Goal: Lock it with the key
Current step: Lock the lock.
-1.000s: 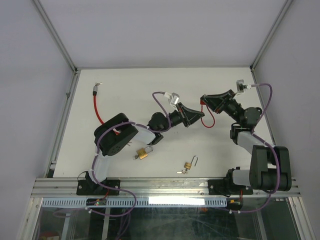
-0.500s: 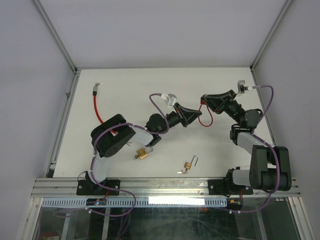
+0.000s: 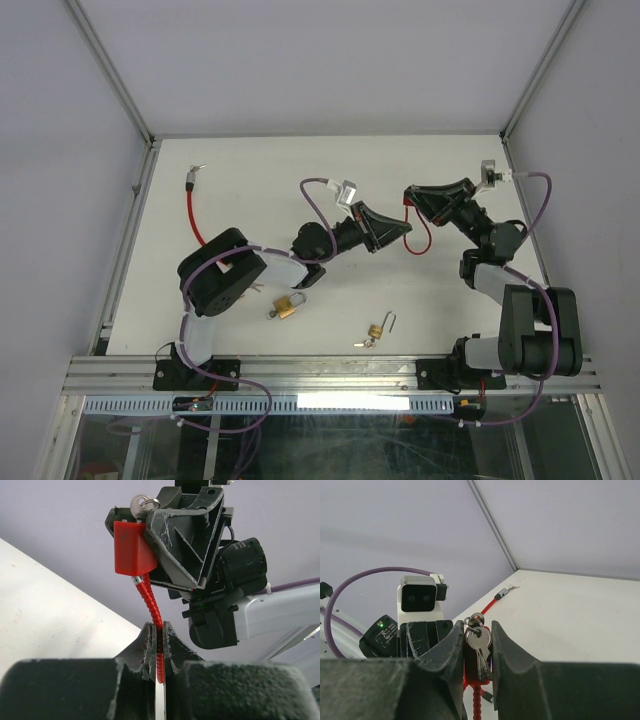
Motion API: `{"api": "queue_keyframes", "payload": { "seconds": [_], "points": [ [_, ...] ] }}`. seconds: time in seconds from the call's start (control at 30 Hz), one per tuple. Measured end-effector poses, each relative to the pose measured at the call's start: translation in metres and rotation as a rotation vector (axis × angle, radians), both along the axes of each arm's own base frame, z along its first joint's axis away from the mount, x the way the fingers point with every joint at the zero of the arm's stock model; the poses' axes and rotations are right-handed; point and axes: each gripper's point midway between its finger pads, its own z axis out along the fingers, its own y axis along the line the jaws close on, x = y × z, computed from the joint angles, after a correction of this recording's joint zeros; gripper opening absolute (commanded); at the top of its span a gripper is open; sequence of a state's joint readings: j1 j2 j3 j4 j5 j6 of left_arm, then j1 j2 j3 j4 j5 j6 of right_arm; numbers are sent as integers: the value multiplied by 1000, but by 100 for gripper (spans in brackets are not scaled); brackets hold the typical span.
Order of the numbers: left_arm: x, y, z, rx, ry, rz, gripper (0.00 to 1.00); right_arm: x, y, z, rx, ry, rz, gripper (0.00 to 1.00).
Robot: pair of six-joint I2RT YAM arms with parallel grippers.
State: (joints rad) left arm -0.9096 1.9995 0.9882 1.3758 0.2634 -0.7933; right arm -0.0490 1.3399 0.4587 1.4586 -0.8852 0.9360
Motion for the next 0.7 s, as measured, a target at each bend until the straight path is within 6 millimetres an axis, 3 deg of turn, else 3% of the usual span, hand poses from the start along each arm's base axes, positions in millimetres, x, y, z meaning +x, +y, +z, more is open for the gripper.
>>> {"api": "queue_keyframes", "payload": {
  "seconds": [0.33, 0.7],
  "points": [
    [0, -6, 13, -7, -51, -17, 0, 3, -4, 7, 63, 37, -14, 0],
    [12, 5, -1, 13, 8, 0, 0, 5, -15, 5, 49, 48, -38, 0]
  ]
}}
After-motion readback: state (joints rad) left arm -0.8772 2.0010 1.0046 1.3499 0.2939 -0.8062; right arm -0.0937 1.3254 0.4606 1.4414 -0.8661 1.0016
